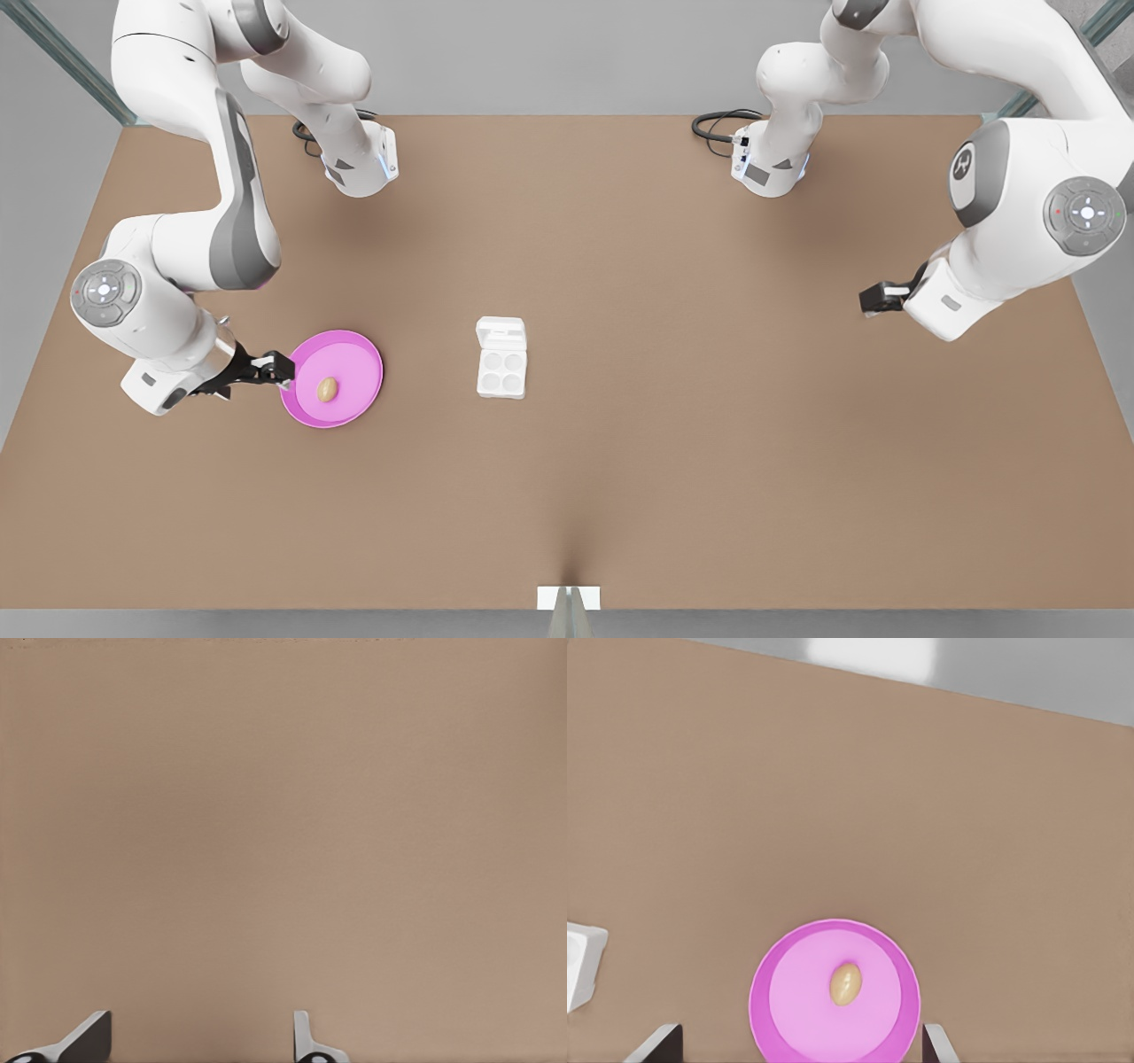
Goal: Pack egg into the box and close the box lid
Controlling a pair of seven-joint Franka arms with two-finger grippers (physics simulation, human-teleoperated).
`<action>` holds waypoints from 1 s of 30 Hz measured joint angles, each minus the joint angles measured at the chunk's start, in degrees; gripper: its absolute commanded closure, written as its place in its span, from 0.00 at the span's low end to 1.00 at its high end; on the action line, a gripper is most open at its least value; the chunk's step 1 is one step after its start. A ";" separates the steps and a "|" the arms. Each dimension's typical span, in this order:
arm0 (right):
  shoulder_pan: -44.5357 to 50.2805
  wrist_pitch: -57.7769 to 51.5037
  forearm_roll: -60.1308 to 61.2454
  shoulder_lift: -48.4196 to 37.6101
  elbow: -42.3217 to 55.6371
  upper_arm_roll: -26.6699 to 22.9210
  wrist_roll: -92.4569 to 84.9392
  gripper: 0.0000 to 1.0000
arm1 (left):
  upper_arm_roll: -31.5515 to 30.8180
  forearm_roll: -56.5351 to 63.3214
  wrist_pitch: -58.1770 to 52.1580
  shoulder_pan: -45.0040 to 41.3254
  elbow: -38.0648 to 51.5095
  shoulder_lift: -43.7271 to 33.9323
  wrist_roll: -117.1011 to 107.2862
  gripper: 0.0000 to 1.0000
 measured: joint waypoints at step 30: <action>-4.07 30.02 -2.17 12.92 -18.87 0.05 4.82 0.00 | 0.02 0.37 4.28 -0.19 -0.37 1.22 8.23 0.00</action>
